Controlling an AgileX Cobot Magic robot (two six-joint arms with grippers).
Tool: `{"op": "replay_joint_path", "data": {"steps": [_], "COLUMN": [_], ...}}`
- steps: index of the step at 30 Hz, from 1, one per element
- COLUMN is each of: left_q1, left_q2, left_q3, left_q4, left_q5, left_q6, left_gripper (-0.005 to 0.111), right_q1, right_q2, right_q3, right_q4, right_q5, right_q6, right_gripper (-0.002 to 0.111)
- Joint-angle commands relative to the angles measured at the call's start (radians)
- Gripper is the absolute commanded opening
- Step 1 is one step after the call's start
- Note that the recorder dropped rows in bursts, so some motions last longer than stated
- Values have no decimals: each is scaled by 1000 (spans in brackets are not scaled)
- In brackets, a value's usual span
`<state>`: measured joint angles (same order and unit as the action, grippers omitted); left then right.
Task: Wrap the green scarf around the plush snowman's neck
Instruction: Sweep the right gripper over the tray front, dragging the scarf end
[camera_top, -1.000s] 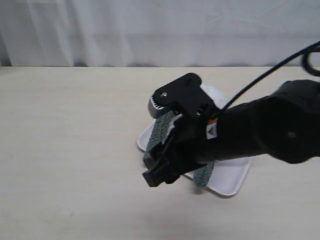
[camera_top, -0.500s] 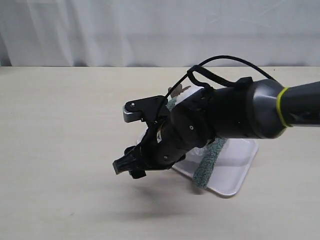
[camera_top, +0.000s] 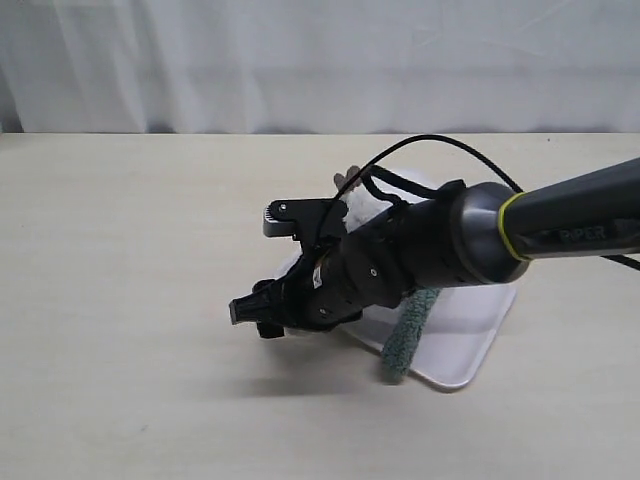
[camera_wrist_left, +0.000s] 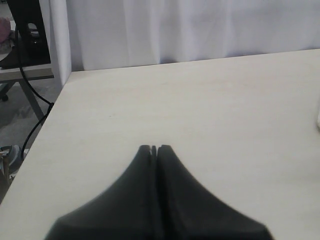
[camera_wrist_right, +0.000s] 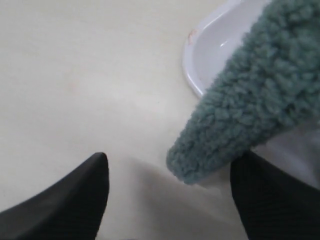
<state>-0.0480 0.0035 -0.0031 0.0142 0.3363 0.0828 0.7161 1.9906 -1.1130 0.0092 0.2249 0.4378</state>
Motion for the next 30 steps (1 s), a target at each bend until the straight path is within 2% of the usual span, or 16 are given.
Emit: {"op": "replay_joint_path", "data": {"steps": [1, 6, 12, 14, 21, 27, 30], "left_q1": [3, 3, 3, 3, 3, 3, 3], "left_q2": [-4, -4, -4, -4, -4, -4, -4], "left_q3": [3, 3, 3, 3, 3, 3, 3], "left_q4": [-1, -1, -1, -1, -1, -1, -1], "left_q5": [-13, -13, -13, -13, -13, -13, -13], "left_q6": [-5, -5, -5, -5, -5, -5, -5], "left_gripper": [0, 0, 0, 0, 0, 0, 0], "right_q1": [-47, -56, -56, -56, -86, -88, -88], "right_q2": [21, 30, 30, 30, 30, -5, -33], "right_q3": [-4, -4, -4, -4, -4, 15, 41], "right_q4": [-9, -30, -114, -160, -257, -302, -390], "right_q5": [2, 9, 33, 76, 212, 244, 264], "right_q6": [26, 26, 26, 26, 57, 57, 114], "right_gripper": [64, 61, 14, 4, 4, 4, 4]}}
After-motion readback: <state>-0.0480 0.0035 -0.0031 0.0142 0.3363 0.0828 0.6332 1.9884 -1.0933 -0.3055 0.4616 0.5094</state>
